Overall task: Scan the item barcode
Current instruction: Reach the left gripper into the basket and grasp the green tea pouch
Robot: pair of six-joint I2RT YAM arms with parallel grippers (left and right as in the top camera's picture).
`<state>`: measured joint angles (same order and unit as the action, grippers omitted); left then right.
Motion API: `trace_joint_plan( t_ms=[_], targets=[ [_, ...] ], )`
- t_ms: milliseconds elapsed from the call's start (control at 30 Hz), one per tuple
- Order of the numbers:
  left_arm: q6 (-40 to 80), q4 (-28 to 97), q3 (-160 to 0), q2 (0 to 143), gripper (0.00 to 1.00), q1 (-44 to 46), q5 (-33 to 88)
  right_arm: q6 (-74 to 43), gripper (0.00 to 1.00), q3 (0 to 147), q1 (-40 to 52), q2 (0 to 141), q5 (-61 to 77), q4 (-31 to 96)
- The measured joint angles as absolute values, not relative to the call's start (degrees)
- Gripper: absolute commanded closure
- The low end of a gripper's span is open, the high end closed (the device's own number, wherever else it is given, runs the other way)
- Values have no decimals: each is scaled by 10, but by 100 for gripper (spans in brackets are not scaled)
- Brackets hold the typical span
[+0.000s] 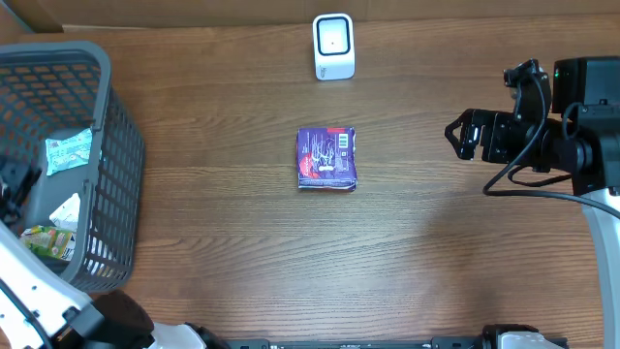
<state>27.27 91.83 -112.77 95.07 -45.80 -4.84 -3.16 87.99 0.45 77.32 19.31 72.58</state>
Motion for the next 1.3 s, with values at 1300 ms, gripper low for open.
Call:
trace_joint_plan(
  t_ms=[1300],
  targets=[
    [297,456,-670,954,16,-503,-112,-32,0,880,4,795,193,733]
  ],
)
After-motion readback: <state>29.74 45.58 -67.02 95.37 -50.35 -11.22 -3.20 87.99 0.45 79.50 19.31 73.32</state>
